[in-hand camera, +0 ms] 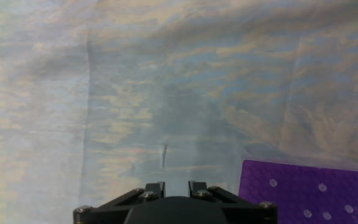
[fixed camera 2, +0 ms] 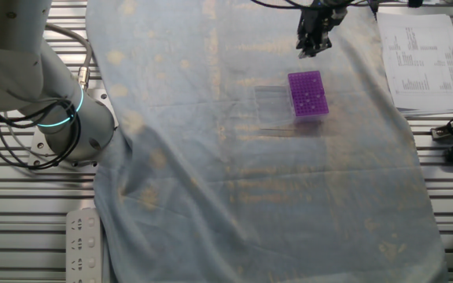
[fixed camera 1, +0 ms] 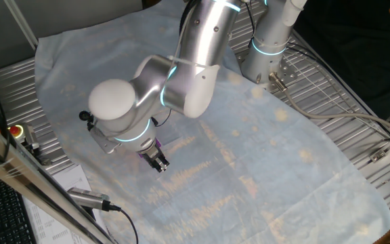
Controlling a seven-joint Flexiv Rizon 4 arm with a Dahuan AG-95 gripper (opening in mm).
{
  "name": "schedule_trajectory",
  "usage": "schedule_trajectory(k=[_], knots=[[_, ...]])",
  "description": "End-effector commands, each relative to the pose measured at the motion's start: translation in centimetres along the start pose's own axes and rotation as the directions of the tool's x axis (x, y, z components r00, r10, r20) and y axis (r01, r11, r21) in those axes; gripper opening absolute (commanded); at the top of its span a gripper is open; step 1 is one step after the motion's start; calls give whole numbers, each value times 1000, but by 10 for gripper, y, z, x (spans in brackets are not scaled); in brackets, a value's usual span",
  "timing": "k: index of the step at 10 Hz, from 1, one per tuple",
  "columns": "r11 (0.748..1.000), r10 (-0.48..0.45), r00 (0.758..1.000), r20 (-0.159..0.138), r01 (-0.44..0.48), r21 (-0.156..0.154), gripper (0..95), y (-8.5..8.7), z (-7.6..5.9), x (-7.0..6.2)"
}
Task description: Insert a small pipette tip into the holder for small pipette tips
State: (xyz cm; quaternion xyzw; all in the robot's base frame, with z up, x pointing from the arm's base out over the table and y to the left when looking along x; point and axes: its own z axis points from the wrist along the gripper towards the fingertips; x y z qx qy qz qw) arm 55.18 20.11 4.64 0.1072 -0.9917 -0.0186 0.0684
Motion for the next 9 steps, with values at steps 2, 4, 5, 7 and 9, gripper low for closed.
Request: schedule_trajectory(k=[2, 4, 5, 7, 9], knots=[[1000, 13, 1000, 3, -13, -2, 190, 5, 2, -15], [1000, 20, 1000, 7, -20, 0, 190, 9, 4, -24], [1000, 22, 1000, 5, -22, 2, 190, 9, 6, -27], [1000, 22, 1000, 13, -22, 5, 190, 9, 15, -30], [1000, 24, 1000, 19, -24, 7, 190, 10, 17, -34]])
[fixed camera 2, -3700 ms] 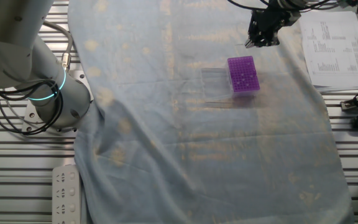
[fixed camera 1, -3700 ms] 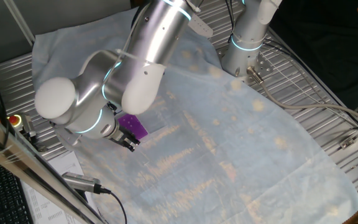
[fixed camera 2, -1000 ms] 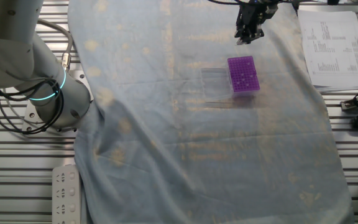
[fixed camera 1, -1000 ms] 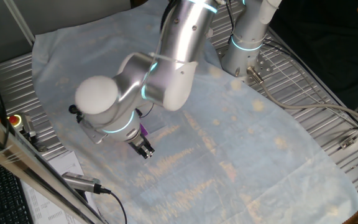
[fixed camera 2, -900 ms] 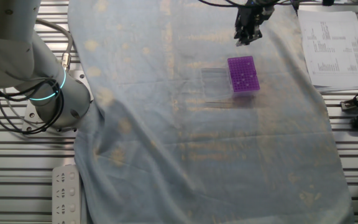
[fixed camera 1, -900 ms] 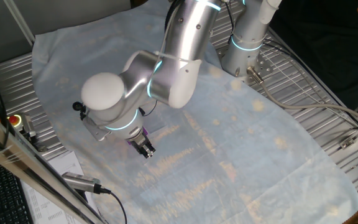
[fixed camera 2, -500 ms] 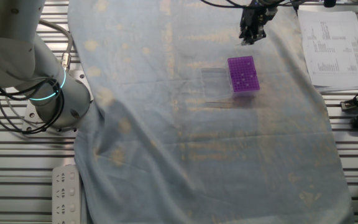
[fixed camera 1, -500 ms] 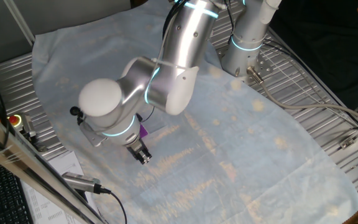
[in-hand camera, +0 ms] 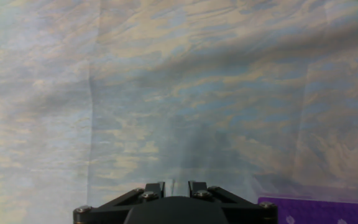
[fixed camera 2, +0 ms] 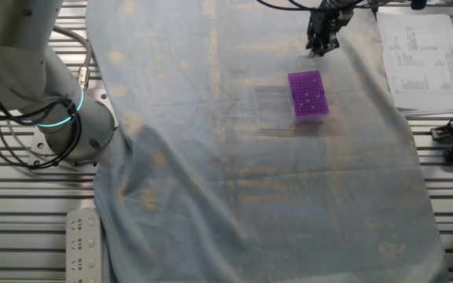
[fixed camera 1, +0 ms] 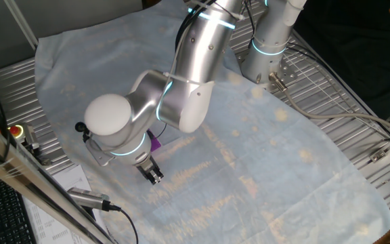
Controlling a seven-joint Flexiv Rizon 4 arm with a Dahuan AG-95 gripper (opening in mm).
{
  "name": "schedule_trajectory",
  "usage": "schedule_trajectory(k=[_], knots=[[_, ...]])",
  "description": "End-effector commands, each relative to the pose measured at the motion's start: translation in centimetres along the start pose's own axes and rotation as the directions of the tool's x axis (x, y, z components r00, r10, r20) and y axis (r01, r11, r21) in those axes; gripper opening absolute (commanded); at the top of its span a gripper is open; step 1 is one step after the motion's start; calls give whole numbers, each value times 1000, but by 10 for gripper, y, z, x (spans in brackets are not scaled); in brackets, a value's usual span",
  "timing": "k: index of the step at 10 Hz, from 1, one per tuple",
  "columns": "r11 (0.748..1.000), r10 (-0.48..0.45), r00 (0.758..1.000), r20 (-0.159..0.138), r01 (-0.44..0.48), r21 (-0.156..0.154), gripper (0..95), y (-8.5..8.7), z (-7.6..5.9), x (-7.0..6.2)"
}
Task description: Insert a small pipette tip into the holder for small pipette tips
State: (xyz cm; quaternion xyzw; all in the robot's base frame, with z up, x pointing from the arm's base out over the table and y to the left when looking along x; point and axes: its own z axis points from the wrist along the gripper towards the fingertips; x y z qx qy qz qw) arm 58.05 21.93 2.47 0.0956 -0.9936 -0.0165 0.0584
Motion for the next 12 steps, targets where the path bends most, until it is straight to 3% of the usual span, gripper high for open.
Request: schedule_trajectory(k=[1, 9, 10, 12], knots=[[1000, -1, 1000, -2, 1, 4, 190, 1, -1, -1], [1000, 5, 1000, -5, -5, 15, 190, 8, 11, 0], [1000, 4, 1000, -8, -4, 18, 0, 9, 11, 1], [1000, 3, 1000, -9, -3, 27, 0, 9, 12, 1]])
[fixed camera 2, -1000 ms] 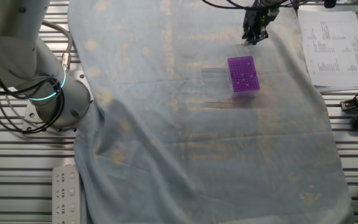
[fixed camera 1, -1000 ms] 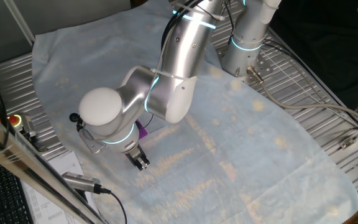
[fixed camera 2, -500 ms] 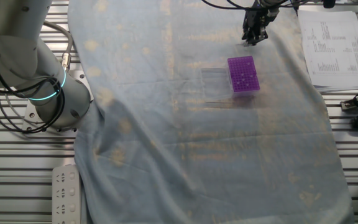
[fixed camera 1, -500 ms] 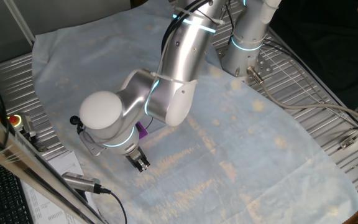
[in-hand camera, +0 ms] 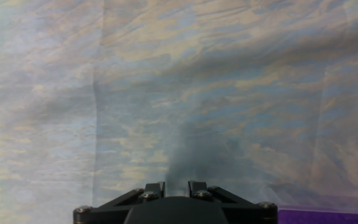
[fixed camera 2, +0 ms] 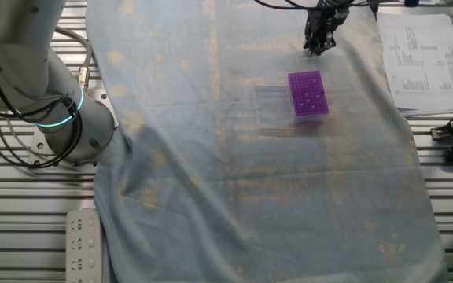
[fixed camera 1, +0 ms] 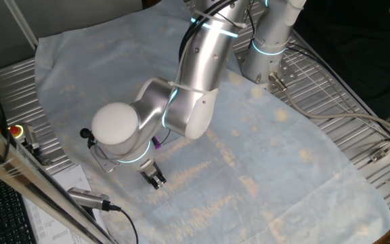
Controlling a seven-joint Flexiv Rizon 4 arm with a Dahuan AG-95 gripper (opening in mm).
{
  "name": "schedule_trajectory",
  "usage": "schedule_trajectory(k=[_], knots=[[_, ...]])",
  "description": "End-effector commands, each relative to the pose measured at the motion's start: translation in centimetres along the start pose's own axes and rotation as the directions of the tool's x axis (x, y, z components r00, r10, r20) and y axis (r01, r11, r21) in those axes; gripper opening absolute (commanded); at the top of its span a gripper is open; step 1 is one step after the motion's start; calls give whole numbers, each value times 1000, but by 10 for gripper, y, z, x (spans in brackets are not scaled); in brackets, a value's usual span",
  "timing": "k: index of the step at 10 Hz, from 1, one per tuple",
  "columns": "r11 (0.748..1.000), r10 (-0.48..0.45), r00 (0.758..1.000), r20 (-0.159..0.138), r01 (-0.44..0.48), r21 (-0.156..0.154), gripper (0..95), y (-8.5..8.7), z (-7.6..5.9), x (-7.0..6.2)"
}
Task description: Insert a small pipette tip into the holder for small pipette tips
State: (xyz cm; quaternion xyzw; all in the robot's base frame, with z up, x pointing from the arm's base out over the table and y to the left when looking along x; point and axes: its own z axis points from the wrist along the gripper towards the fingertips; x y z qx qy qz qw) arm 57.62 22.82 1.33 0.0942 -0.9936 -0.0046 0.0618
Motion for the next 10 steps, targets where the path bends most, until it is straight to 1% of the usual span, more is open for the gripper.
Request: schedule_trajectory(k=[1, 2, 3, 6, 8, 10], knots=[[1000, -2, 1000, 0, 2, 5, 0, 0, 1, -1], [1000, -3, 1000, 2, 3, 6, 0, 0, 1, 0], [1000, -4, 1000, 4, 4, 7, 190, -1, 2, 0], [1000, -13, 1000, 3, 13, 9, 190, -3, -3, -1], [1000, -11, 1000, -1, 11, 17, 190, -4, 0, 0], [1000, -10, 1000, 0, 10, 16, 190, -4, 1, 0]])
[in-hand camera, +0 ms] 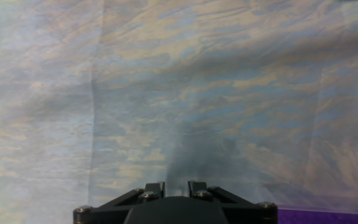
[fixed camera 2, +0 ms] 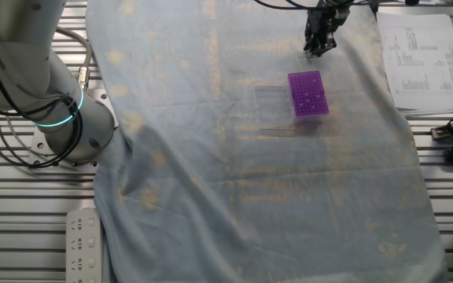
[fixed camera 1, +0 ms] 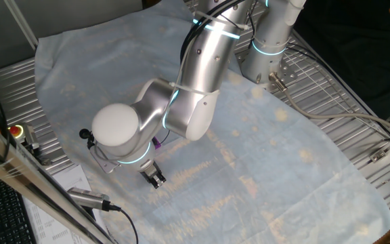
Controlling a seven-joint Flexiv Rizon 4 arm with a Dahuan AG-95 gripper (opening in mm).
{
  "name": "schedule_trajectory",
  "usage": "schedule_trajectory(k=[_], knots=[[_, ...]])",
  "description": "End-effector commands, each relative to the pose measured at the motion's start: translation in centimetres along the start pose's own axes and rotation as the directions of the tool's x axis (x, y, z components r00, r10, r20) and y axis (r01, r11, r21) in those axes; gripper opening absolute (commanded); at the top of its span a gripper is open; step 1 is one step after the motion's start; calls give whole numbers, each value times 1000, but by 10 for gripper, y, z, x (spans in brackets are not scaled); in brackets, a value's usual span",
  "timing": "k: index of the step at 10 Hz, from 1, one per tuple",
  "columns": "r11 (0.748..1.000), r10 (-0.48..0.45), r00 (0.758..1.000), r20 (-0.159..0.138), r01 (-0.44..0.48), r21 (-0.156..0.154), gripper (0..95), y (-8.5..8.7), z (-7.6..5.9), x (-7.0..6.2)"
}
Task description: Insert a small pipette tip into the holder for small pipette tips
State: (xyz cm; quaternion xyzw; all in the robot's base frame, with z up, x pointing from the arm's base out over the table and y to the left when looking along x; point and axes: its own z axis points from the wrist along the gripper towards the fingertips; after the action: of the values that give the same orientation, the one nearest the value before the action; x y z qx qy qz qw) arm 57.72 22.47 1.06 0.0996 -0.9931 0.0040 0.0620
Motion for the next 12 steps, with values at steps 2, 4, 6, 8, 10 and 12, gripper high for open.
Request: schedule_trajectory(k=[2, 4, 6, 8, 10, 12], knots=[[1000, -2, 1000, -1, 2, -1, 190, -1, -1, 1], [1000, -1, 1000, -3, 1, -1, 190, -1, 0, 2], [1000, -1, 1000, -3, 1, -2, 0, -1, 1, 3], [1000, 0, 1000, -3, 0, -2, 0, -2, 1, 3], [1000, 0, 1000, -1, 0, -2, 0, -2, 1, 3], [1000, -6, 1000, 1, 6, -1, 190, -2, 1, 3]])
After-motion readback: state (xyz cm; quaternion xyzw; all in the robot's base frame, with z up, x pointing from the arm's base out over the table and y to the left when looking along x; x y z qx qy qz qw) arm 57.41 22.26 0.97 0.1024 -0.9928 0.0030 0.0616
